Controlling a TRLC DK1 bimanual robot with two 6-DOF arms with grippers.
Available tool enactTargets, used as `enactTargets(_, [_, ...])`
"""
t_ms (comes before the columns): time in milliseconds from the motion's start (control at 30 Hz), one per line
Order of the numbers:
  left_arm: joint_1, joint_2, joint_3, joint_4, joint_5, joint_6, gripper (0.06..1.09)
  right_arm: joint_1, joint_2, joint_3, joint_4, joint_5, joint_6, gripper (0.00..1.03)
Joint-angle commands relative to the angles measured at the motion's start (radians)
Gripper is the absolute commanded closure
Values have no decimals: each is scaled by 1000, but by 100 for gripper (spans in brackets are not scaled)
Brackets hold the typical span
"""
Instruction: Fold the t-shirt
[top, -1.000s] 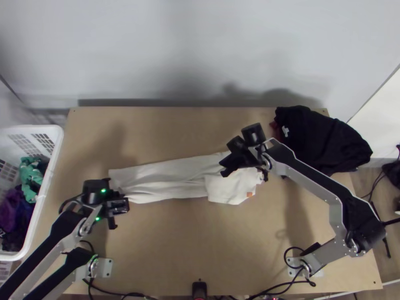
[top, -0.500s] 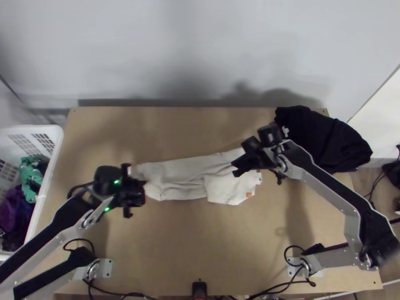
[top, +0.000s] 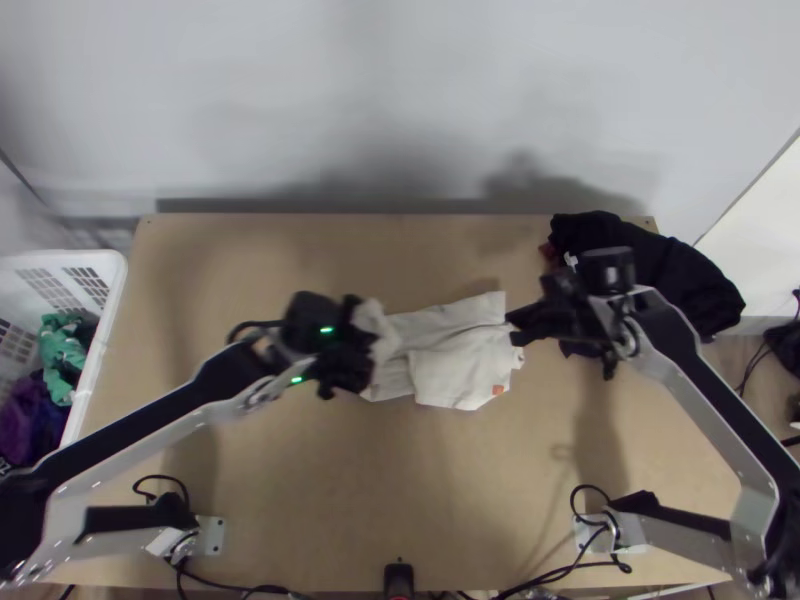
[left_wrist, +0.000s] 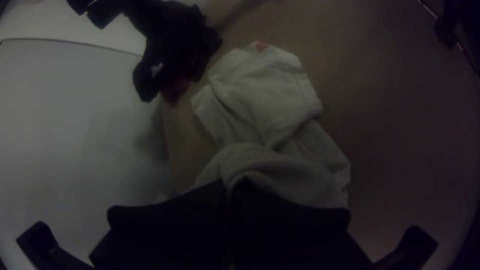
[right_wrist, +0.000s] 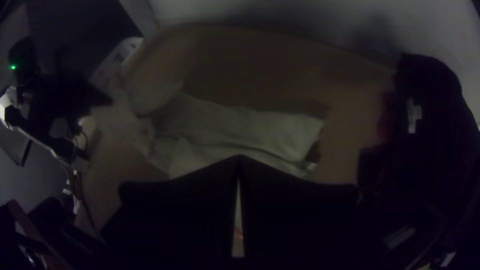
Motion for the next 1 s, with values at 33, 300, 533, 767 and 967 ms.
enactTargets(33, [-117, 269, 257, 30, 12, 79, 105, -78, -118, -38, -60, -14, 3, 100])
enactTargets(300, [-173, 548, 569, 10, 52, 159, 105, -226, -253, -92, -122, -40, -10, 100])
enactTargets(533, [-207, 735, 734, 13, 67, 196, 105, -315, -326, -127, -160, -49, -30, 100])
enactTargets(767, [-213, 885, 820, 29, 84, 250, 99, -378, -371, -138, -189, -64, -38, 100])
enactTargets(967, [-195, 941, 836, 10, 80, 251, 10, -379, -383, -136, -189, -66, -32, 100])
